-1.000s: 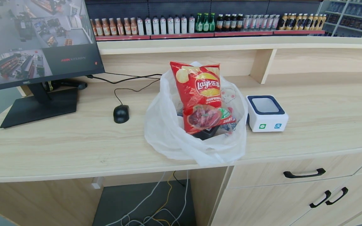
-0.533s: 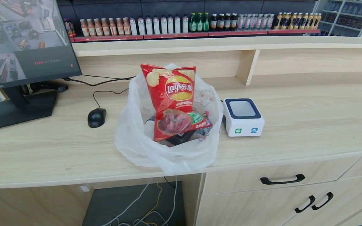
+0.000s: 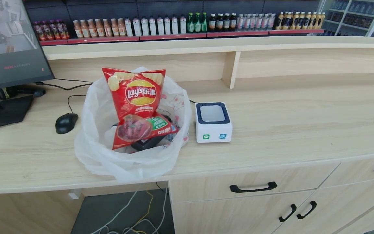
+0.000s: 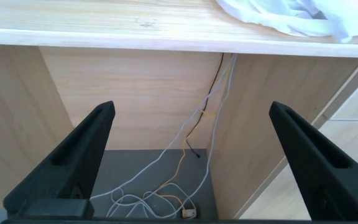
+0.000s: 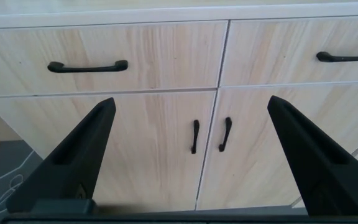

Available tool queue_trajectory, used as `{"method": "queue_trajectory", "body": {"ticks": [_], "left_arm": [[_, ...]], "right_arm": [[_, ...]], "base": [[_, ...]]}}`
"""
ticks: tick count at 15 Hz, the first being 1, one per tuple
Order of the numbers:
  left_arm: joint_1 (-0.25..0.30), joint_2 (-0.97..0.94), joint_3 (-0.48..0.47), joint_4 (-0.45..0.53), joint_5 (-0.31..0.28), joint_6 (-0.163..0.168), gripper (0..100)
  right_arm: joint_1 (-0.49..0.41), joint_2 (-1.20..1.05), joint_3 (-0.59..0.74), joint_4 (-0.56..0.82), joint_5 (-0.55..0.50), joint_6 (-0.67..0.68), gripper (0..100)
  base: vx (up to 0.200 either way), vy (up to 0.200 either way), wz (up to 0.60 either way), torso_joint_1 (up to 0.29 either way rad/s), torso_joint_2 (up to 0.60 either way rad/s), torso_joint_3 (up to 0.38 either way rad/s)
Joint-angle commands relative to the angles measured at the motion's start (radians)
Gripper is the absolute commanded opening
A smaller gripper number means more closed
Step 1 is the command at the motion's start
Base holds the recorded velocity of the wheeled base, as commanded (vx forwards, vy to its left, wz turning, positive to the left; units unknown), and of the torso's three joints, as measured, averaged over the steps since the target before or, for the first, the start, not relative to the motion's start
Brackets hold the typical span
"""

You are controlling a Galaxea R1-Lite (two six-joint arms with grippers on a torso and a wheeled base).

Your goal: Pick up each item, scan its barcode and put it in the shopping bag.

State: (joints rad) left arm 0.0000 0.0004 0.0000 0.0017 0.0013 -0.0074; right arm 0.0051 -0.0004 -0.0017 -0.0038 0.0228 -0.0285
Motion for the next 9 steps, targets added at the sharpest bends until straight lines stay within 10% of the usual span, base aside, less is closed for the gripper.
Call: {"method": "queue_trajectory", "body": {"ticks": [1, 5, 9], "left_arm": [[0.0, 0.0, 0.0, 0.0, 0.0, 0.0, 100], [0.0, 0.0, 0.0, 0.0, 0.0, 0.0, 100], [0.0, 0.0, 0.0, 0.0, 0.0, 0.0, 100]], "right_arm": [[0.001, 0.0, 0.0, -0.001, 0.0, -0.001, 100], [0.001, 0.0, 0.0, 0.001, 0.0, -0.001, 100], [0.001, 0.0, 0.0, -0.001, 0.0, 0.001, 100]], "base": [[0.0, -0.2, 0.0, 0.002, 0.01, -0.002], [0.0, -0.2, 0.0, 0.002, 0.0, 0.001], [0.0, 0.0, 0.0, 0.0, 0.0, 0.0]]}}
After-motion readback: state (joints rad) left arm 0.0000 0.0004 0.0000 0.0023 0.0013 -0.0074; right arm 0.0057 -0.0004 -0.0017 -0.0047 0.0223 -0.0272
